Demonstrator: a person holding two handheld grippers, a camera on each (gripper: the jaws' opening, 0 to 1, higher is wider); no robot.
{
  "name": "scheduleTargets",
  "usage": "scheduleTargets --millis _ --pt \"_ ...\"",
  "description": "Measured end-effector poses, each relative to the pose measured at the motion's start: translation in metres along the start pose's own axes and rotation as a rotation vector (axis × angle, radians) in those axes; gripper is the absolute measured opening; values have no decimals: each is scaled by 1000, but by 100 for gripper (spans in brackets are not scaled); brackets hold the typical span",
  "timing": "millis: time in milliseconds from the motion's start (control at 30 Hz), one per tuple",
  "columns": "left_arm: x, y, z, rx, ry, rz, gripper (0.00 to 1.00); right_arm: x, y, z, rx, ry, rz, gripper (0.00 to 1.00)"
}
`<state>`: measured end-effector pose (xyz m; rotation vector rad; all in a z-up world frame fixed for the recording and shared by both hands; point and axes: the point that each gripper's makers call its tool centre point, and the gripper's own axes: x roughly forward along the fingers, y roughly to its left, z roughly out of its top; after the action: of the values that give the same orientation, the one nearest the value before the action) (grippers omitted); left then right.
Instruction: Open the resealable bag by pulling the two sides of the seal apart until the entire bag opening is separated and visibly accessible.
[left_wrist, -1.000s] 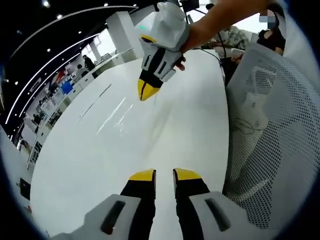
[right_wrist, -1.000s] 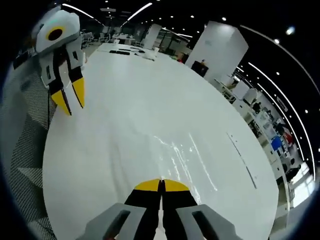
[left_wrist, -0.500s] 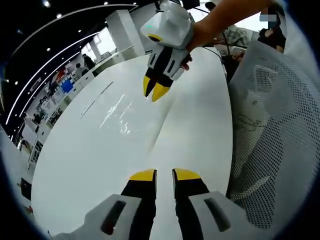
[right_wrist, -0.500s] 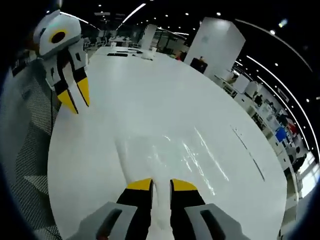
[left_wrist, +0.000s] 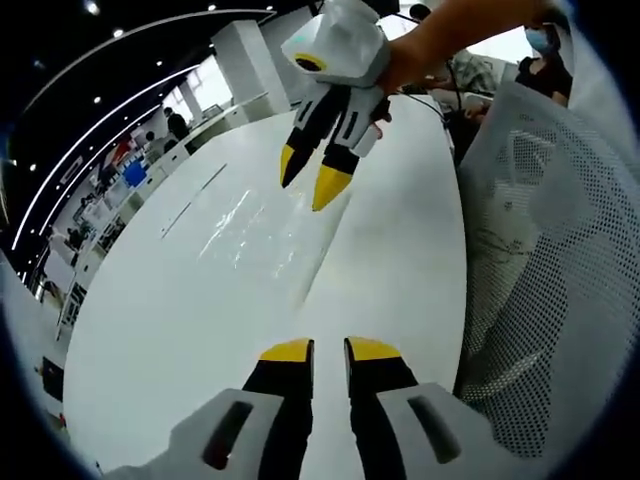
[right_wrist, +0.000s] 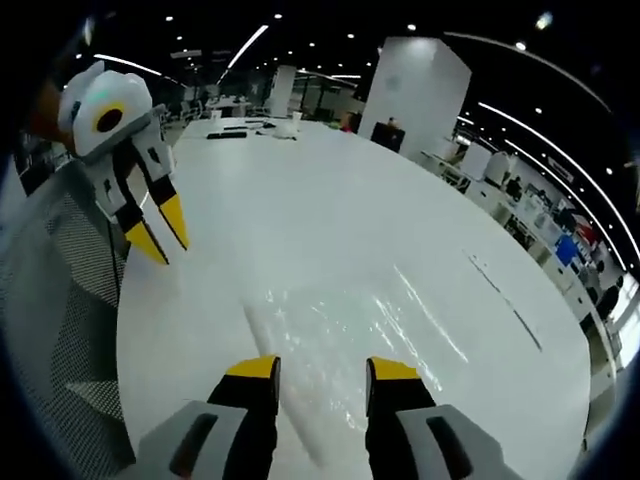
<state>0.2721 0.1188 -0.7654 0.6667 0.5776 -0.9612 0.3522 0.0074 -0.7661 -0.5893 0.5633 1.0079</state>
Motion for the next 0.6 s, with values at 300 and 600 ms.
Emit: scheduleTargets --millis 300,600 --pt "0 3 -2 -58 -14 14 13 -8 9 -13 61 0 10 50" --pt "-3 6 -6 -116 -19 30 22 -18 8 -16 193 -50 -25 62"
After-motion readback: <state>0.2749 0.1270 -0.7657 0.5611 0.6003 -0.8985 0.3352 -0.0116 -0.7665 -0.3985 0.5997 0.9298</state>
